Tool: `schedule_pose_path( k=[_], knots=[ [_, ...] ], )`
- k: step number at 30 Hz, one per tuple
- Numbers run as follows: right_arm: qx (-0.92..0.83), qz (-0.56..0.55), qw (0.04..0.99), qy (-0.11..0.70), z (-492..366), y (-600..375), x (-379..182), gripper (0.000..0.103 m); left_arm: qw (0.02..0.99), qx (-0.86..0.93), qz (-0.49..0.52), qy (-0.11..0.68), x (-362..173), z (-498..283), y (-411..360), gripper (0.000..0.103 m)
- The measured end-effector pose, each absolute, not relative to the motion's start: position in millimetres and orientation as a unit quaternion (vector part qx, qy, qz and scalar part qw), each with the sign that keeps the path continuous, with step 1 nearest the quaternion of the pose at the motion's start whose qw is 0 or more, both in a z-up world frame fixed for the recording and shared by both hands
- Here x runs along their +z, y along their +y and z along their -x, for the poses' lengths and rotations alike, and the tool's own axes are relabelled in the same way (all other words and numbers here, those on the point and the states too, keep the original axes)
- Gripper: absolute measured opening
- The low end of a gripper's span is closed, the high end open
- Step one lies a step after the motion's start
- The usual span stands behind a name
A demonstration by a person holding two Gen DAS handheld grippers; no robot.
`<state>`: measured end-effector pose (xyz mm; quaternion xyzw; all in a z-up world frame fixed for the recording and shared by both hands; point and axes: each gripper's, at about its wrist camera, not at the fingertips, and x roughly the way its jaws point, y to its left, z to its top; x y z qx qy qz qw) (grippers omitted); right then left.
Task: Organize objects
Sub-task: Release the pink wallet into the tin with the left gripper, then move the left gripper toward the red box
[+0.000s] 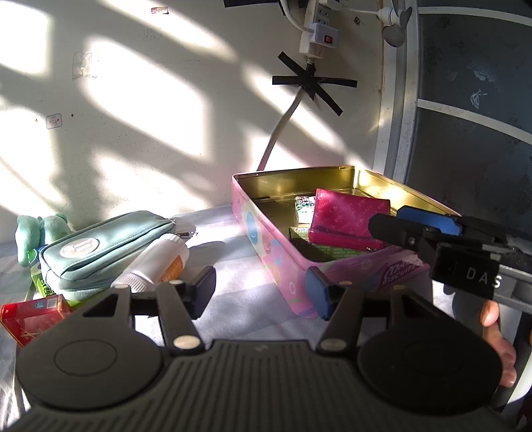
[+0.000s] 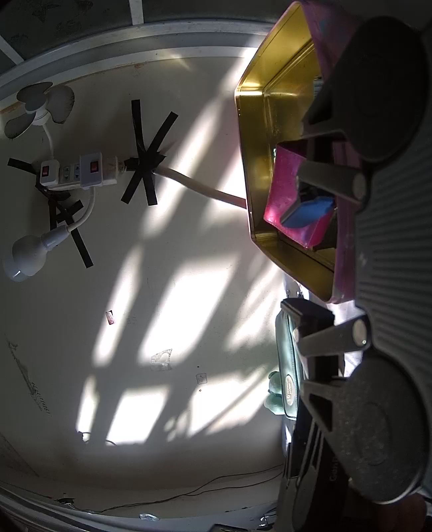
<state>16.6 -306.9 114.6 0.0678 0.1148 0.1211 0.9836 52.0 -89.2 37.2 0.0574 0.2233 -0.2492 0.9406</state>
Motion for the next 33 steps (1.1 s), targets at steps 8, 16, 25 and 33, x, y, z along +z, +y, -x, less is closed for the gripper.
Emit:
schedule_pose_path(
  k=[8, 16, 25, 33],
  knots=[
    [0.187, -0.031, 0.970, 0.154, -13.1, -248.8, 101.6, 0.050, 0.948, -0.194, -0.028, 0.252, 14.9, -46.7, -22.5, 0.062],
    [0.238, 0.001, 0.951, 0.197, -13.3, -201.0, 84.4, 0.052, 0.954, -0.139, -0.003, 0.265, -8.2, -40.2, 39.4, 0.062],
    [0.259, 0.006, 0.929, 0.265, -22.6, -172.8, 61.8, 0.052, 0.958, -0.138, 0.013, 0.252, -18.5, -33.8, 55.5, 0.062],
    [0.249, -0.017, 0.927, 0.281, -29.1, -177.5, 59.0, 0.052, 0.958, -0.155, 0.016, 0.240, -18.6, -31.1, 55.6, 0.063]
  ],
)
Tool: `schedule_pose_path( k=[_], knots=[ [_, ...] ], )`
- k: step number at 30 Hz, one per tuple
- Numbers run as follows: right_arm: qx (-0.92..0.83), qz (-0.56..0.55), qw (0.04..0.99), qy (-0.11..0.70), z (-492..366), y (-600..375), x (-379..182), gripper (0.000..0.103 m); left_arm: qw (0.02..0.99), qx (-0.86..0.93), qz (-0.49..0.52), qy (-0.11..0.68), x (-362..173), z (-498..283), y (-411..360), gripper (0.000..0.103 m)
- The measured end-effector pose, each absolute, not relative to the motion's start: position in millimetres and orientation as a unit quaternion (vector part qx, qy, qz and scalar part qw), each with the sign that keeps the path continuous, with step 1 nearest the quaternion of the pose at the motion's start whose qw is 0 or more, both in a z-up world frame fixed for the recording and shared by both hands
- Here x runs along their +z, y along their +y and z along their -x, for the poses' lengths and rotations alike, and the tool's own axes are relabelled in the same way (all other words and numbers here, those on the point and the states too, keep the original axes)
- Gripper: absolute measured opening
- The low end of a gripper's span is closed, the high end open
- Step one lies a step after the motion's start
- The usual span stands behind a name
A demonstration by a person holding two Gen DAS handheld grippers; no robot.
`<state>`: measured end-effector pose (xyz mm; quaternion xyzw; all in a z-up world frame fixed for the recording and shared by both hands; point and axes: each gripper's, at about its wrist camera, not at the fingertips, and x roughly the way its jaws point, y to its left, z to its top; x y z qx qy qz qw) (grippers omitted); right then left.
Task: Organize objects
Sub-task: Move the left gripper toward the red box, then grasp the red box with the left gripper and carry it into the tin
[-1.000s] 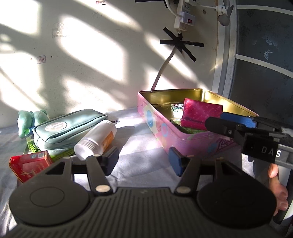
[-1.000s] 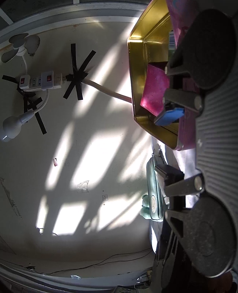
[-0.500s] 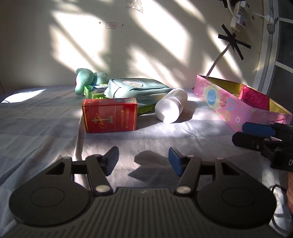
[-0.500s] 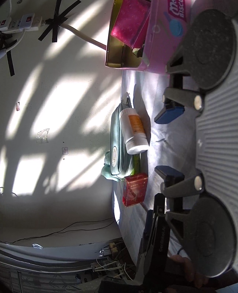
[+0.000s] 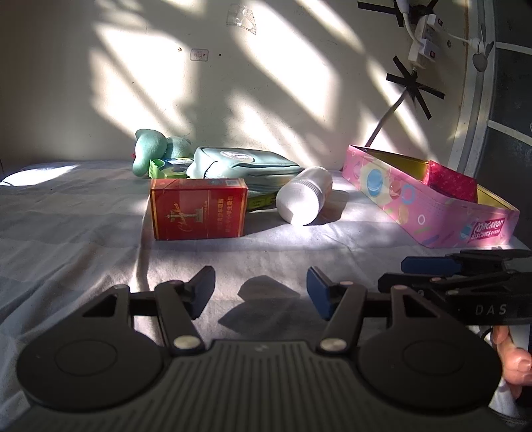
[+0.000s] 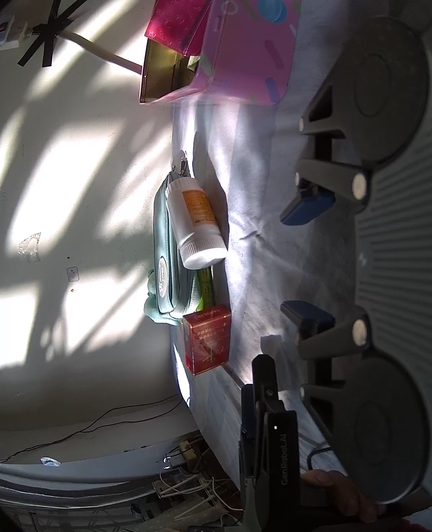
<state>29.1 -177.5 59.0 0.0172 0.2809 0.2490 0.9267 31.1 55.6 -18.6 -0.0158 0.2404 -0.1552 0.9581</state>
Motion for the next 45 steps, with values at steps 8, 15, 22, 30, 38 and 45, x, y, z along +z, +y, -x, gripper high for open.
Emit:
schedule_pose_path(
  k=[8, 15, 22, 30, 38, 45],
  knots=[
    [0.251, -0.022, 0.924, 0.287, -31.3, -178.3, 57.8, 0.053, 0.956, -0.158, 0.029, 0.244, -18.5, -32.5, 58.4, 0.063],
    [0.251, -0.022, 0.924, 0.288, -31.7, -178.2, 57.9, 0.054, 0.956, -0.158, 0.030, 0.244, -18.6, -32.7, 59.1, 0.063],
    [0.251, -0.022, 0.924, 0.288, -31.3, -178.5, 57.9, 0.054, 0.956, -0.158, 0.032, 0.244, -18.3, -32.5, 59.3, 0.063],
    [0.256, -0.011, 0.921, 0.294, -37.8, -172.5, 61.3, 0.054, 0.955, -0.158, 0.067, 0.241, -5.9, -32.3, 83.7, 0.063],
    [0.305, 0.033, 0.920, 0.243, -66.8, -132.6, 81.4, 0.059, 0.966, -0.114, 0.076, 0.218, 23.5, -63.6, 135.4, 0.071],
    [0.344, 0.079, 0.897, 0.267, -121.5, -80.7, 70.5, 0.064, 0.955, -0.144, 0.078, 0.245, 18.8, -108.5, 121.8, 0.071]
  ],
)
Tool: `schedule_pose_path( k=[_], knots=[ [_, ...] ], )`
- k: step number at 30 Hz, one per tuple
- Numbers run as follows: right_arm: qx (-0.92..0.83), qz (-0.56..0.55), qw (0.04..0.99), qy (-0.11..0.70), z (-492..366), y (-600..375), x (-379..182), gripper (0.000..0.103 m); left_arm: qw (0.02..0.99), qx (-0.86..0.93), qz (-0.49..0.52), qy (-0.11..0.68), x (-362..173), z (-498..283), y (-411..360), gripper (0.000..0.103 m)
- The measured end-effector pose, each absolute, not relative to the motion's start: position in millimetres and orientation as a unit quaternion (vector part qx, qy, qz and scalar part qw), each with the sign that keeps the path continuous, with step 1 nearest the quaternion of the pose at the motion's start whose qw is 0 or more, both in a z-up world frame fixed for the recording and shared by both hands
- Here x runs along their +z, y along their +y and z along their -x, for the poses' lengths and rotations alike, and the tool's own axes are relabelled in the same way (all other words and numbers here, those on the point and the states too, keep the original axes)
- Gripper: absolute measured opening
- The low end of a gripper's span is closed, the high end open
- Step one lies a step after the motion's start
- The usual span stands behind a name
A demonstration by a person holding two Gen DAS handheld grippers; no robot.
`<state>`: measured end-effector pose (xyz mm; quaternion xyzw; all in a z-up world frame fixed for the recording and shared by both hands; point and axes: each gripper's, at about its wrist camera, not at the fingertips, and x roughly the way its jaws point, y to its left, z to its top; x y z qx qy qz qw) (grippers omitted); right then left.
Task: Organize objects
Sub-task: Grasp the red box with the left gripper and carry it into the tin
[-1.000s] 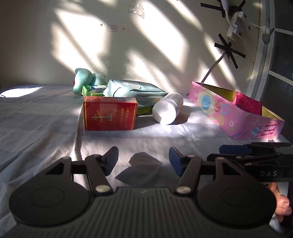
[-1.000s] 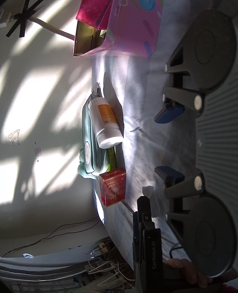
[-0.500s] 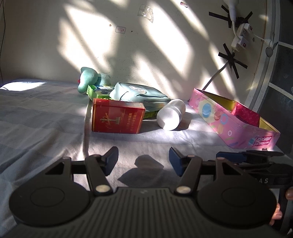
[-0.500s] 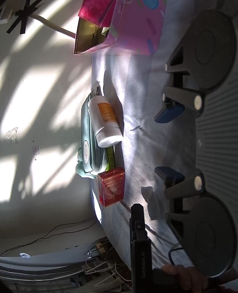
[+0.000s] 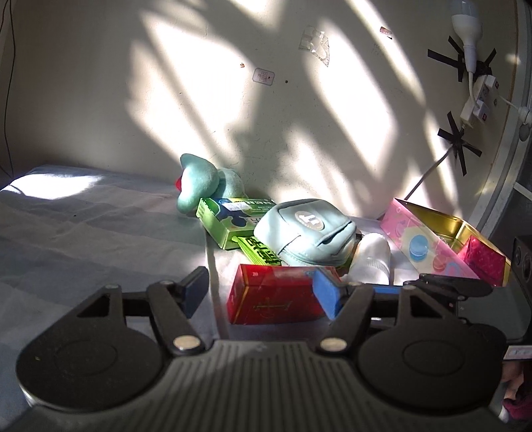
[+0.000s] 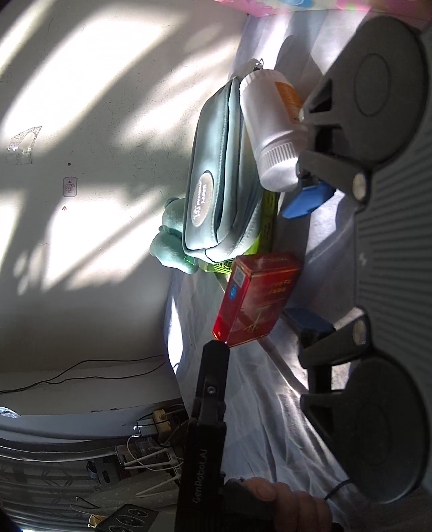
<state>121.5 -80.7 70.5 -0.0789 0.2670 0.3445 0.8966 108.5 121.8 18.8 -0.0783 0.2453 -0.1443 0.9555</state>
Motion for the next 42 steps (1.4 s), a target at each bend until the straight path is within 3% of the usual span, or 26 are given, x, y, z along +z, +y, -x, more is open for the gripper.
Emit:
schedule_pose_path(
  k=[3, 6, 7, 8, 12, 14, 18, 34, 42],
  knots=[
    [0.354, 0.098, 0.889, 0.272, -136.8, -62.7, 65.5, 0.068, 0.951, -0.159, 0.081, 0.251, 13.5, -120.9, 114.6, 0.077],
    [0.366, 0.107, 0.884, 0.271, -144.8, -50.1, 63.5, 0.068, 0.943, -0.171, 0.097, 0.268, 5.1, -130.9, 111.3, 0.075],
    [0.369, 0.111, 0.883, 0.266, -144.7, -46.8, 63.8, 0.060, 0.941, -0.174, 0.100, 0.274, 2.6, -132.0, 109.7, 0.069],
    [0.372, 0.116, 0.882, 0.266, -144.0, -43.8, 63.5, 0.054, 0.944, -0.166, 0.094, 0.269, 2.0, -129.9, 106.9, 0.069],
    [0.360, 0.129, 0.891, 0.244, -127.2, -47.5, 65.3, 0.050, 0.949, -0.172, 0.081, 0.250, 13.4, -115.3, 100.9, 0.064],
    [0.370, 0.138, 0.889, 0.232, -113.9, -53.0, 69.3, 0.035, 0.949, -0.188, 0.086, 0.237, 23.8, -105.7, 94.7, 0.061],
    [0.349, 0.190, 0.900, 0.178, -78.4, -64.7, 79.3, 0.023, 0.950, -0.217, 0.071, 0.214, 41.9, -90.5, 67.5, 0.061],
    [0.212, 0.171, 0.957, 0.097, -43.1, -191.5, 129.7, 0.023, 0.936, -0.315, -0.003, 0.159, 89.3, -70.2, -65.9, 0.061],
    [0.088, 0.166, 0.977, 0.096, -50.5, -288.8, 134.5, 0.023, 0.908, -0.376, -0.033, 0.184, 81.8, -90.2, -175.2, 0.061]
  ],
)
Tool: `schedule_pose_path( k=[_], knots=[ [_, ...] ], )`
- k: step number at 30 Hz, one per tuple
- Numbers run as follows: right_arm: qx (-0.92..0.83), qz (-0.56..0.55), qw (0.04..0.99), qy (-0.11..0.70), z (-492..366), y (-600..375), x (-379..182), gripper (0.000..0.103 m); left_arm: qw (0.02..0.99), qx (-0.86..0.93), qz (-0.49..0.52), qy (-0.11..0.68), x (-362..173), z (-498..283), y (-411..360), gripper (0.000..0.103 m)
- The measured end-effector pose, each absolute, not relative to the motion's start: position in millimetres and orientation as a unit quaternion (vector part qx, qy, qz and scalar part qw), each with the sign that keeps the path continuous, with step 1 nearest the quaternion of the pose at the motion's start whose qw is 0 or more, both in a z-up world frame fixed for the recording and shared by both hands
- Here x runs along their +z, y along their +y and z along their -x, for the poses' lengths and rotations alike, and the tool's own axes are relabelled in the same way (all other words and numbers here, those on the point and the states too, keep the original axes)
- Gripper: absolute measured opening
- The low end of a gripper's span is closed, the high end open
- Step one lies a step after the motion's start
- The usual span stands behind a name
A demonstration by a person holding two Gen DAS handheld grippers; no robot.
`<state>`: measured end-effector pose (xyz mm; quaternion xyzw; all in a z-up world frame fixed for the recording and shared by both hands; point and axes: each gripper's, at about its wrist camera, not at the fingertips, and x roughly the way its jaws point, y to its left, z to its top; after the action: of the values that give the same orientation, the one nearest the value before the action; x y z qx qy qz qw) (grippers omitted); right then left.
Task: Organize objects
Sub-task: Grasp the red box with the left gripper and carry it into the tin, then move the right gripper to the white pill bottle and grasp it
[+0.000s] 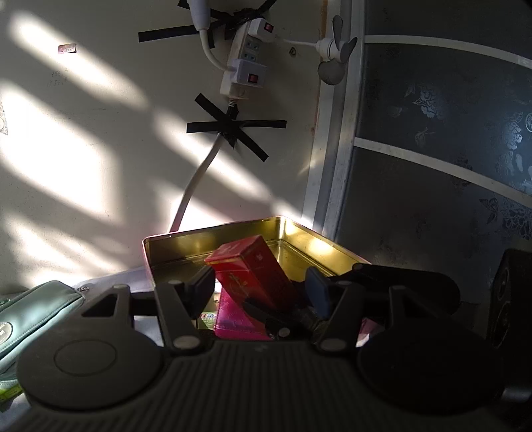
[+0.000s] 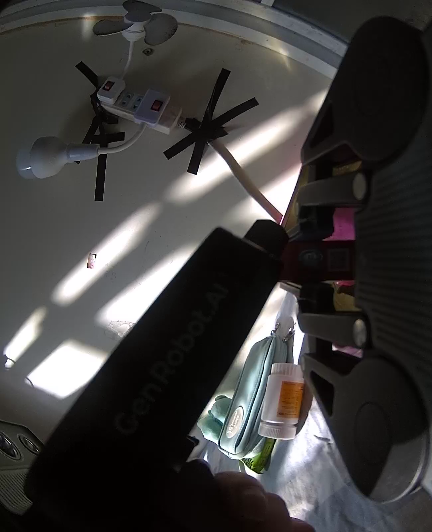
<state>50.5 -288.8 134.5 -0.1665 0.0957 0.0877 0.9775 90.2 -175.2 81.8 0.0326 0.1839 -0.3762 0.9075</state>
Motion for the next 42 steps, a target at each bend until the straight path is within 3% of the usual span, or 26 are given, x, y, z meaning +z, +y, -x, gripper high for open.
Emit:
schedule_pose_path(
  k=[8, 16, 21, 42],
  knots=[
    [-0.006, 0.121, 0.983, 0.135, -93.2, -368.5, 121.3, 0.024, 0.913, -0.325, -0.011, 0.248, 59.1, -128.8, -211.4, 0.062],
    [-0.052, 0.098, 0.979, 0.173, -124.2, -391.1, 97.2, 0.048, 0.918, -0.287, -0.004, 0.274, 49.6, -137.8, -199.9, 0.062],
    [-0.070, 0.091, 0.980, 0.163, -116.8, -398.1, 96.5, 0.054, 0.918, -0.284, -0.006, 0.276, 49.0, -132.5, -195.9, 0.063],
    [0.006, -0.039, 0.989, 0.140, -22.8, -357.7, 110.0, 0.057, 0.940, -0.223, -0.079, 0.247, 40.6, -70.4, -146.4, 0.063]
  ],
)
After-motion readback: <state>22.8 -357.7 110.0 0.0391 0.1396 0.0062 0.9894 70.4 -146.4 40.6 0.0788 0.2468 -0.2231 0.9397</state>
